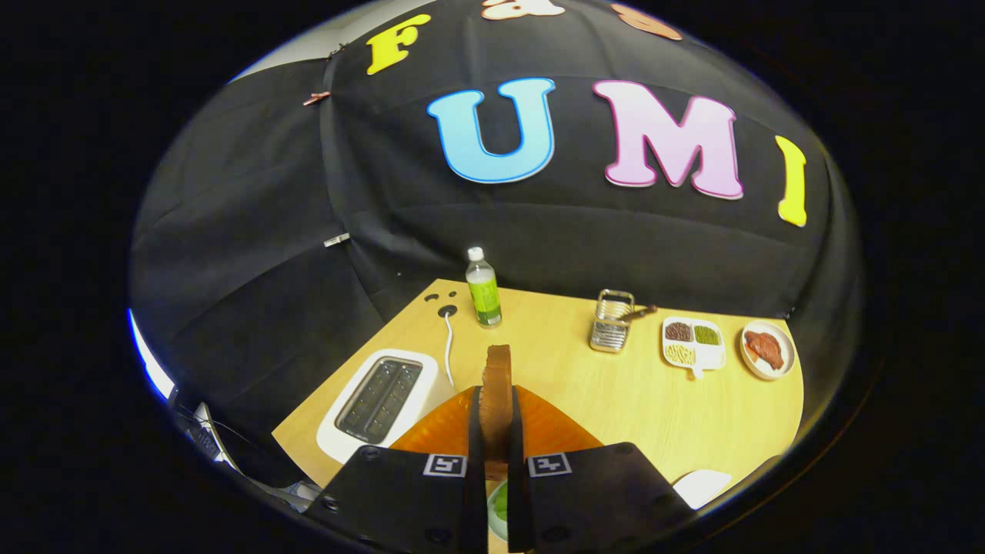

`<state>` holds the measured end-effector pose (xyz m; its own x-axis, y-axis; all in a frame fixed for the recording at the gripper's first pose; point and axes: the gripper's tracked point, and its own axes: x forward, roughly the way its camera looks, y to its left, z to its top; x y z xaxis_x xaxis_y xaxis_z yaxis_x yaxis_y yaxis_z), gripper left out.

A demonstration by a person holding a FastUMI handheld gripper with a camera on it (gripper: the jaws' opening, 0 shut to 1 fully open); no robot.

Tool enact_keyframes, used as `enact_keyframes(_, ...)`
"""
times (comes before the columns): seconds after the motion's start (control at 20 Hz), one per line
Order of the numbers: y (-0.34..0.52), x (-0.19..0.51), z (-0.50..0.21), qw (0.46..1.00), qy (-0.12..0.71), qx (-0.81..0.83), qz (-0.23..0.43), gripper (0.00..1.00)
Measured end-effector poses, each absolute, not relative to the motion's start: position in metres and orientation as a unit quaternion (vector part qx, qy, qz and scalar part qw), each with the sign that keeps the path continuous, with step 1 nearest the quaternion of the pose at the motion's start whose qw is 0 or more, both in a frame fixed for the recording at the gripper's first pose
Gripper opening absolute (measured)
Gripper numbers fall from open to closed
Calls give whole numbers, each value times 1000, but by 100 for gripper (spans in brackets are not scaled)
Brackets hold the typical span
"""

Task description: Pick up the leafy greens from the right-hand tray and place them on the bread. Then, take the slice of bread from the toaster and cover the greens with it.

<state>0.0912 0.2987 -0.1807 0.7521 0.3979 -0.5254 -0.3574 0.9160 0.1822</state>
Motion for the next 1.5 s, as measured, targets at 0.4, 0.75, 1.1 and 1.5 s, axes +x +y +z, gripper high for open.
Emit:
enact_keyframes(0.4, 264, 44, -275, 914, 356, 78, 177, 14)
enact_keyframes(0.75, 252, 37, -323, 900, 385, 129, 159, 14)
enact_keyframes(1.1, 207, 45, -346, 899, 398, 148, 109, 16)
enact_keyframes(1.5, 165, 29, -390, 890, 441, 106, 54, 70)
